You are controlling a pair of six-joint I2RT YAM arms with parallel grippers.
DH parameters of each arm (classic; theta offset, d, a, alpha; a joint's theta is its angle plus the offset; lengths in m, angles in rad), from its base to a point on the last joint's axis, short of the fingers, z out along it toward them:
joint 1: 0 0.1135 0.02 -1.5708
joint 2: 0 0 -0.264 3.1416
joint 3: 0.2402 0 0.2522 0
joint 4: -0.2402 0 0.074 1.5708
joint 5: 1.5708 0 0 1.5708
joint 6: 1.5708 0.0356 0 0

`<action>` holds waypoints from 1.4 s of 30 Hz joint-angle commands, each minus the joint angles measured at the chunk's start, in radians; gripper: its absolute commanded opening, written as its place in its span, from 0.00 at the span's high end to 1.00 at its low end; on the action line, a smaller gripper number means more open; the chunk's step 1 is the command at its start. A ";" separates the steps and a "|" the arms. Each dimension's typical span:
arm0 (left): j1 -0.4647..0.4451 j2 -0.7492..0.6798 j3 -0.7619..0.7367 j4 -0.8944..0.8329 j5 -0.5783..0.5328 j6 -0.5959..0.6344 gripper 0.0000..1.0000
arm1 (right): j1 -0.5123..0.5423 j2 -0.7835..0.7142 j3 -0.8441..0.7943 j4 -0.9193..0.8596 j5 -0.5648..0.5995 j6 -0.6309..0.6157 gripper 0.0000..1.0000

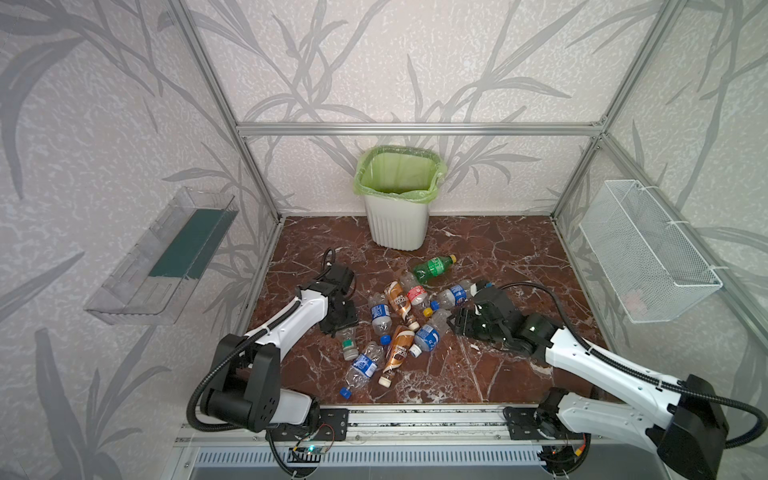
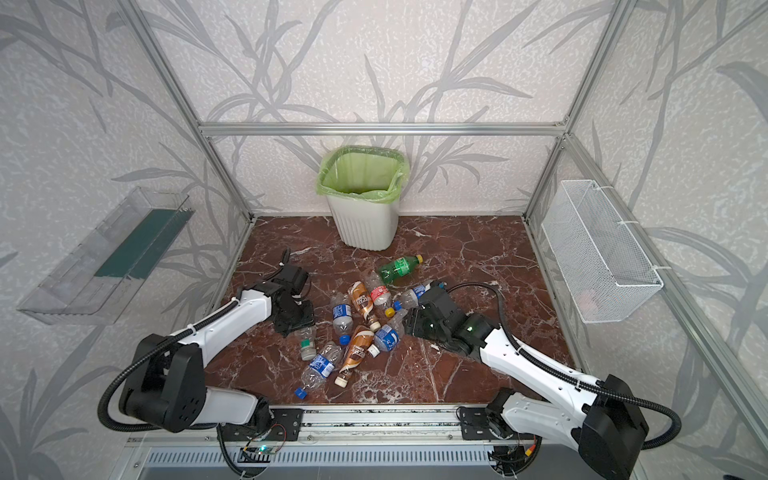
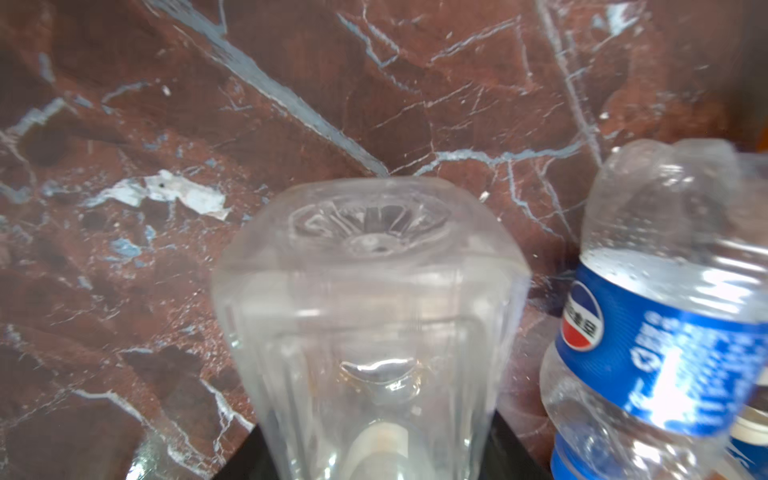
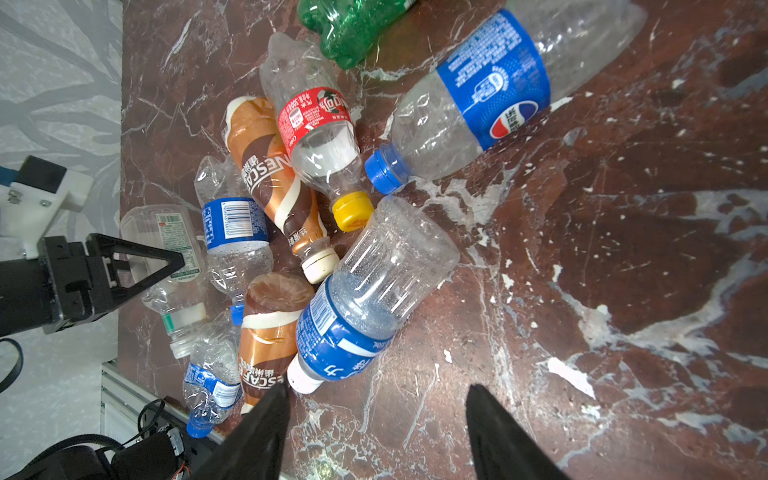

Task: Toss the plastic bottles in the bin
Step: 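Lower the left gripper and close it on the clear green-labelled bottle, then lift the clear bottle with the left gripper over the bin and release, then bring the left gripper back down over the bottle pile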

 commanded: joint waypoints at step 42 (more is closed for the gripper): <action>0.047 -0.425 0.437 -0.011 0.080 0.013 0.06 | 0.003 -0.114 -0.099 -0.047 0.048 0.076 0.31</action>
